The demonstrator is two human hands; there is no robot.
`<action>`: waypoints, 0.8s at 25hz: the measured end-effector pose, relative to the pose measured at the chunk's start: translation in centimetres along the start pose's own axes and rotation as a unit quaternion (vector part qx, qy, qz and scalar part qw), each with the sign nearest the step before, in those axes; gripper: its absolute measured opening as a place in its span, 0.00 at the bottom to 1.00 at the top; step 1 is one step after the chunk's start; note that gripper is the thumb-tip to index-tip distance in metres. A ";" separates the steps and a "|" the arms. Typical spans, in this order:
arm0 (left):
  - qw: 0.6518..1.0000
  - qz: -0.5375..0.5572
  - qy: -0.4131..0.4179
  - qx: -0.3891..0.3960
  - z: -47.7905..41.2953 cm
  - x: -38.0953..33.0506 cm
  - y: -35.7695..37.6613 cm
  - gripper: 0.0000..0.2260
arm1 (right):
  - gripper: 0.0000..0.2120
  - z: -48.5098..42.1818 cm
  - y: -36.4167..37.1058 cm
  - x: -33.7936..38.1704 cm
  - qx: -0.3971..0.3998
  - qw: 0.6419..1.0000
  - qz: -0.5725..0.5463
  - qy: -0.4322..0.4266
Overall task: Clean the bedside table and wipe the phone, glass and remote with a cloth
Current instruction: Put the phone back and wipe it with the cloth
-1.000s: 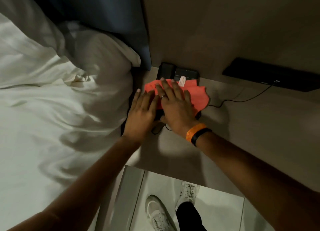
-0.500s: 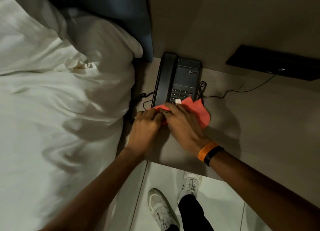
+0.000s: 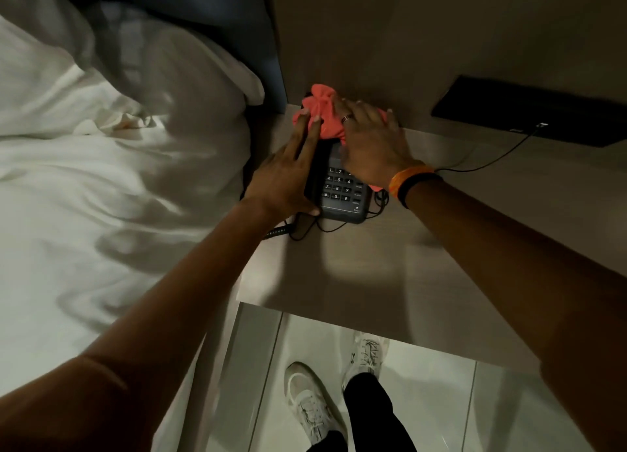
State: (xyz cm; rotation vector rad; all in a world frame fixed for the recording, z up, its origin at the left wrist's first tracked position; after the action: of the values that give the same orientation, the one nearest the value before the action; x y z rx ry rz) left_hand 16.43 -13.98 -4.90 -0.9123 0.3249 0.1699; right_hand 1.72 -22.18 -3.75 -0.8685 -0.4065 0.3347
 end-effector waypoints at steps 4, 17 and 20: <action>0.999 0.024 0.002 -0.038 0.3 0.1 1.2 0.69 | 0.34 0.7 0.5 0.2 -0.087 0.996 0.018 0.003; 0.999 0.009 -0.020 -0.026 0.7 -0.4 1.2 0.58 | 0.31 4.9 4.0 -0.7 -0.026 0.990 0.115 -0.074; 1.000 0.002 -0.020 -0.020 0.7 -0.2 1.1 0.58 | 0.33 5.6 4.1 -0.6 -0.028 0.994 0.105 -0.022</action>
State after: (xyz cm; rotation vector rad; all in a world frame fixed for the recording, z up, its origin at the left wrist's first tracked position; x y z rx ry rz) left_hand 16.05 -12.80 -5.25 -0.9470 0.2866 0.1991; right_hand -1.91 -16.23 -3.82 -0.9636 -0.3672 0.5396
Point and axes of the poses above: each hand's wrist, its own z-axis away from the middle knuckle, its own y-axis out of the palm, x = y × z, the point moved 2 cm from there along -z, towards the middle knuckle, and after that the axes turned 15 degrees about x, right-handed, at the moved point
